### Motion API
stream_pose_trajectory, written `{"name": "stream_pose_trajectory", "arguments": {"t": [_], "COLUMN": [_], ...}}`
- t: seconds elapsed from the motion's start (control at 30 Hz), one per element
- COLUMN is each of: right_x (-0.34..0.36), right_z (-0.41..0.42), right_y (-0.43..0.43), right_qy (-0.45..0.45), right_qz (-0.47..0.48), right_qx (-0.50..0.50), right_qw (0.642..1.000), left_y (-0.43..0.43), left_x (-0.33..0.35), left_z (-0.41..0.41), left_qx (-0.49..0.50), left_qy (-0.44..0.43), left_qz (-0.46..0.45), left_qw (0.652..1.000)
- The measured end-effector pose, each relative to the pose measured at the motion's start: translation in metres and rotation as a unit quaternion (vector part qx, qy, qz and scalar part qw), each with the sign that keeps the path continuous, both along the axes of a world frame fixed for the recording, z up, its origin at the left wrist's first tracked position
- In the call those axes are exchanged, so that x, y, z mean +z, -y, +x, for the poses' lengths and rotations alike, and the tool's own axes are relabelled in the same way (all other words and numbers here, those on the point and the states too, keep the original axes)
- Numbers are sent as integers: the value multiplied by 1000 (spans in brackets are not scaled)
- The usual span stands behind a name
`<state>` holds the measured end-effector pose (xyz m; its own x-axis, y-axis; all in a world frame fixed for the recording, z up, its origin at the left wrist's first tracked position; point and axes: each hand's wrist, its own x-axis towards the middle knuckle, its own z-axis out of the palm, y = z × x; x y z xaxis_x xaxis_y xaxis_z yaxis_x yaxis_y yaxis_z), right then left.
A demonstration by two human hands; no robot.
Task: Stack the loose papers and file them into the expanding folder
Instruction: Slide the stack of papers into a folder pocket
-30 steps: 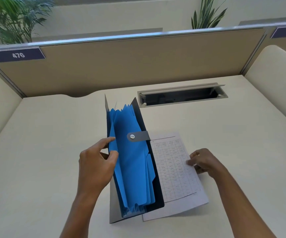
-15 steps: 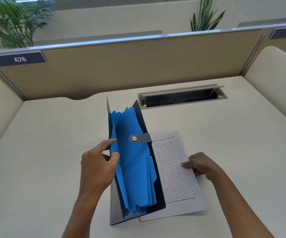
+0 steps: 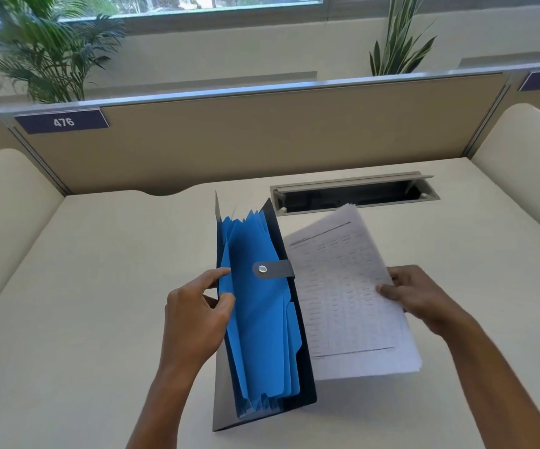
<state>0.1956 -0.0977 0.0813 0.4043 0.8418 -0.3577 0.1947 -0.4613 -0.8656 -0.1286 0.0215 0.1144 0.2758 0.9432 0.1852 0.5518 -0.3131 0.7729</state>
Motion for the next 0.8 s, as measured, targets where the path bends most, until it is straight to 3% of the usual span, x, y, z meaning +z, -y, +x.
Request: {"name": "stream_pose_trajectory", "arguments": {"t": [0.23,0.47,0.8], "right_x": [90,154,149], "right_z": [19,-24,-81], "right_y": [17,27,23], "right_qy": [42,77,194], "right_qz": [223,371,307], "right_qx": [-145,-156,-71], "right_qw": [963,912,929], "left_y": [-1,-1,-2], "left_x": [1,-1,-4], "left_z": [2,7,18], "left_qx": [-1,-1,-10], "left_qy": [2,-7,-24], "left_qz": [1,0,19], "left_qw": [1000,1000,1000]}}
